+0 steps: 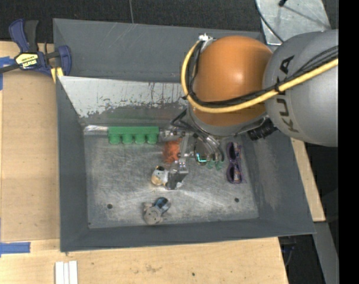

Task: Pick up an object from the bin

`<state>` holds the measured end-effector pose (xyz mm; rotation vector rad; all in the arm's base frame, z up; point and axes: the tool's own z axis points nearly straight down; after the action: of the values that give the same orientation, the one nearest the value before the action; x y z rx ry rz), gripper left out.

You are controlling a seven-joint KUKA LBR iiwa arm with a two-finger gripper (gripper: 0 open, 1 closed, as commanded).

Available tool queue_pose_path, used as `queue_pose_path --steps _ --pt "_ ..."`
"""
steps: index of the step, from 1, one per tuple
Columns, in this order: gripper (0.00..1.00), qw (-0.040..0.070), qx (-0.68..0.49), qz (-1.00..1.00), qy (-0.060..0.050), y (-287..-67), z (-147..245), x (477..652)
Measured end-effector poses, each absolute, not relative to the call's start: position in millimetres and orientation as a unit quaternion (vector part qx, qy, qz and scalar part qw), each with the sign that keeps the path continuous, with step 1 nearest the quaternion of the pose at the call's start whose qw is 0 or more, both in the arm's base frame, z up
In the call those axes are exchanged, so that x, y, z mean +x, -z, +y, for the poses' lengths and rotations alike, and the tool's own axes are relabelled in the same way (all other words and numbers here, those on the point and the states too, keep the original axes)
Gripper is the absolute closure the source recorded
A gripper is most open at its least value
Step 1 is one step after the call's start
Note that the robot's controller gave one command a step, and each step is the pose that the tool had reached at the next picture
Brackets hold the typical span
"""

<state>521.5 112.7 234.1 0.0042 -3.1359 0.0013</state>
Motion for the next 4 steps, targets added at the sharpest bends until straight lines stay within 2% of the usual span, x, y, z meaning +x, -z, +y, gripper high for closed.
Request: queue_pose_path --steps 1,2,3,4 --pt "0.00 -0.001 0.000 -1.000 0.001 -238.8 112.3 523.1" --pt "0.00 -0.004 0.012 -1.000 0.001 -174.4 86.0 534.2" --pt "0.00 -0.004 0.060 -0.998 0.000 -92.7 54.8 557.2" --pt "0.00 -0.009 0.193 -0.981 -0.002 -72.5 56.5 572.8"
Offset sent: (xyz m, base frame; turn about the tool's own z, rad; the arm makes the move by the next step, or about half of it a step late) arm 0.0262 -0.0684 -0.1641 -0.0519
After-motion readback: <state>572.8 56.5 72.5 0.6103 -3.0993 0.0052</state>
